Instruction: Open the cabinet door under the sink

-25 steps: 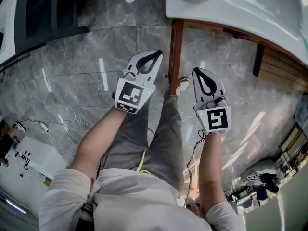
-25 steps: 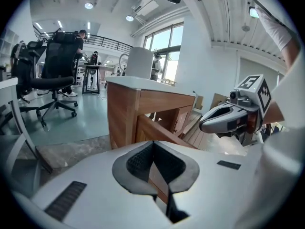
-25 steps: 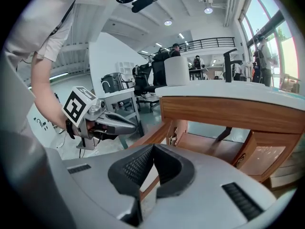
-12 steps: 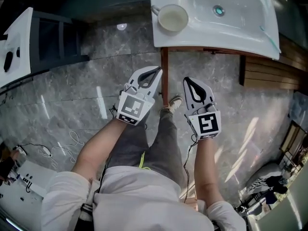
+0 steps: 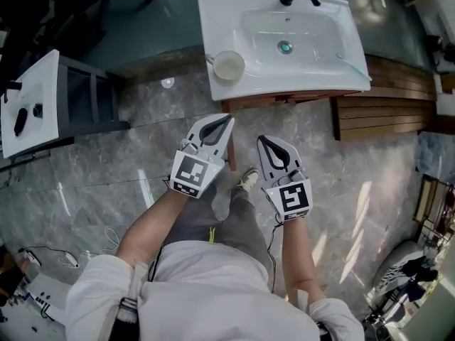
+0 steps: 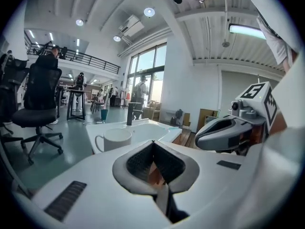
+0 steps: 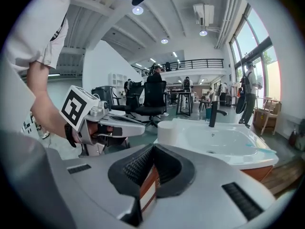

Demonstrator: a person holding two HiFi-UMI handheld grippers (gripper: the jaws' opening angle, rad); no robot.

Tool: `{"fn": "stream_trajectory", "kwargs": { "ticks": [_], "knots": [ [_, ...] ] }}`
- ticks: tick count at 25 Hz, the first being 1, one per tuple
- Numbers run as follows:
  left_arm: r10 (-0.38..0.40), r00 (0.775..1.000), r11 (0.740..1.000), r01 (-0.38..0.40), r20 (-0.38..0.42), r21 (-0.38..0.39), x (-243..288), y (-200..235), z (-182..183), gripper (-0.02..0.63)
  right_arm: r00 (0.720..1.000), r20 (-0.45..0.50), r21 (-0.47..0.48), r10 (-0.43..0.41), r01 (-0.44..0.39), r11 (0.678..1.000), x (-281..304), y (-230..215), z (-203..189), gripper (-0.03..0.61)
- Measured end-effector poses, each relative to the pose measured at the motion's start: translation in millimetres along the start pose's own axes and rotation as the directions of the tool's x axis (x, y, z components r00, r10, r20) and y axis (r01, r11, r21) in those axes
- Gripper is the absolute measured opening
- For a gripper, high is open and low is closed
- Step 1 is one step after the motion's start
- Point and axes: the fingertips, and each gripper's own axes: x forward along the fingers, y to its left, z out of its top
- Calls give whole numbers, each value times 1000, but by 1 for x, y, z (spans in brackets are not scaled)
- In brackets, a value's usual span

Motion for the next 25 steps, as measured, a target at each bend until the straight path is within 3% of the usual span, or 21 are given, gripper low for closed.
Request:
{"fn": "stream_trajectory", "kwargs": {
  "ticks": [8, 13, 20, 25],
  "knots": [
    [-25, 996, 997, 18, 83, 79, -21, -20, 84, 15, 991, 103, -19, -82, 85, 996, -57, -12, 73, 31],
    [-40, 990, 993, 24, 134, 116, -30, -35, 124, 15, 981, 153, -45, -119, 127, 991, -89, -20, 97, 31],
    [-56, 981, 991, 31, 187, 133, -36, -54, 167, 15, 964, 205, -26, -171, 180, 983, -130, -38, 125, 31],
    [-60, 970, 991, 30, 236, 132, -42, -63, 203, 15, 951, 224, 57, -214, 207, 977, -154, -58, 143, 31]
  ]
}}
